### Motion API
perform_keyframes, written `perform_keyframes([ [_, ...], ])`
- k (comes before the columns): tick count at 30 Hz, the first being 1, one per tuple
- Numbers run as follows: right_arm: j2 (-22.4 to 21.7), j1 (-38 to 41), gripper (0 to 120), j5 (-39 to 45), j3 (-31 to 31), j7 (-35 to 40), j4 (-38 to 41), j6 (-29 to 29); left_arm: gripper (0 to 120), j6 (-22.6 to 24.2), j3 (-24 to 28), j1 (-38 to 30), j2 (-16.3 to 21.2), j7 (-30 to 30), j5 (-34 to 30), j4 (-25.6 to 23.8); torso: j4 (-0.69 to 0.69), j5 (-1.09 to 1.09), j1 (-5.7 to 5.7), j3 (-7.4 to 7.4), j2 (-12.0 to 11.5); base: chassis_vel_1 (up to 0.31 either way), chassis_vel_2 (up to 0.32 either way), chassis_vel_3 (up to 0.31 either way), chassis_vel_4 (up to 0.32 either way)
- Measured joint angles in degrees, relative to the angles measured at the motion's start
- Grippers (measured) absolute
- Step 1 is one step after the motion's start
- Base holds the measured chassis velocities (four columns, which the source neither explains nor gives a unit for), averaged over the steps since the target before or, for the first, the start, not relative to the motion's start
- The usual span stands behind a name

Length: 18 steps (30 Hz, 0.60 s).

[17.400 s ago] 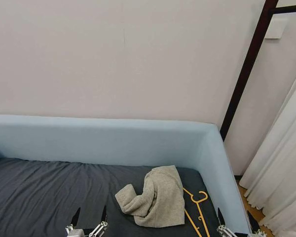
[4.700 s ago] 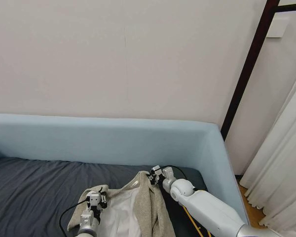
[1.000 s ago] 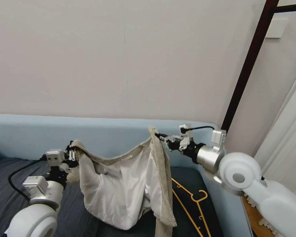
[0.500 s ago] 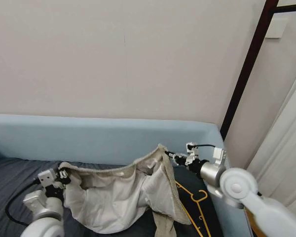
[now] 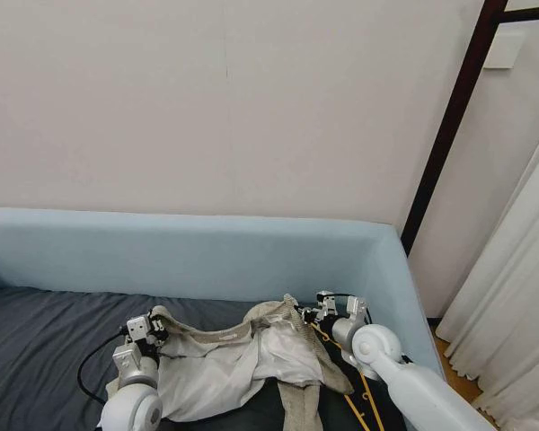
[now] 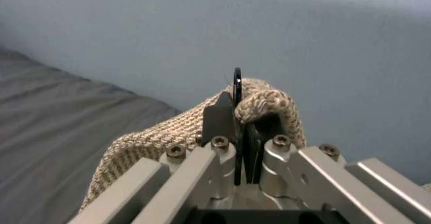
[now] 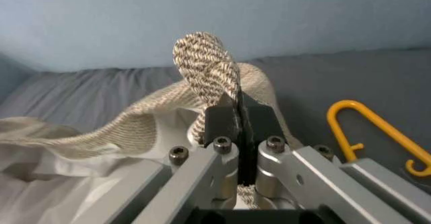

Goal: Pick up the clothes from the sofa and hang them on the clothes hanger.

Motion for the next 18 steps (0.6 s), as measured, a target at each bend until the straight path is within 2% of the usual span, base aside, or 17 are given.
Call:
perform_keyframes([
  [6, -0.03, -0.48, 0, -3.14, -0.34, -0.64, -1.60, 0.99, 0, -0.63, 0.46, 0.76, -0.55, 0.16, 0.93, 0.16, 0.00, 0.00, 0.00, 0.00, 0.00, 0.000, 0.000, 0.000, 0.000],
  [11, -3.60, -3.81, 20, -6.43, 1.20, -0.94, 3.13, 1.39, 0, -0.92, 0.20, 0.97, -0.30, 0.16, 0.97, 0.36, -0.02, 0.00, -0.01, 0.00, 0.00, 0.000, 0.000, 0.000, 0.000],
  [13, -4.15, -4.20, 22, -6.69, 1.36, -0.95, 3.71, 1.36, 0, -0.95, 0.14, 0.96, -0.26, 0.16, 0.97, 0.43, -0.02, 0.01, 0.00, 0.00, 0.00, 0.000, 0.000, 0.000, 0.000],
  [14, -5.99, -5.43, 31, -7.47, 2.09, -1.07, 5.24, 1.18, 0, -1.10, -0.05, 0.91, -0.15, 0.15, 0.94, 0.57, -0.02, 0.00, -0.01, -0.01, 0.00, 0.000, 0.000, 0.000, 0.000],
  [16, -7.64, -6.51, 39, -8.05, 2.90, -1.32, 5.88, 1.08, 0, -1.26, -0.10, 0.91, -0.10, 0.15, 0.94, 0.59, -0.03, 0.00, -0.01, -0.01, 0.00, 0.000, 0.000, 0.000, 0.000],
  [18, -7.95, -6.74, 42, -8.12, 3.13, -1.36, 5.91, 1.04, 0, -1.30, -0.10, 0.91, -0.09, 0.16, 0.94, 0.59, -0.03, 0.00, -0.01, -0.01, 0.00, 0.000, 0.000, 0.000, 0.000],
])
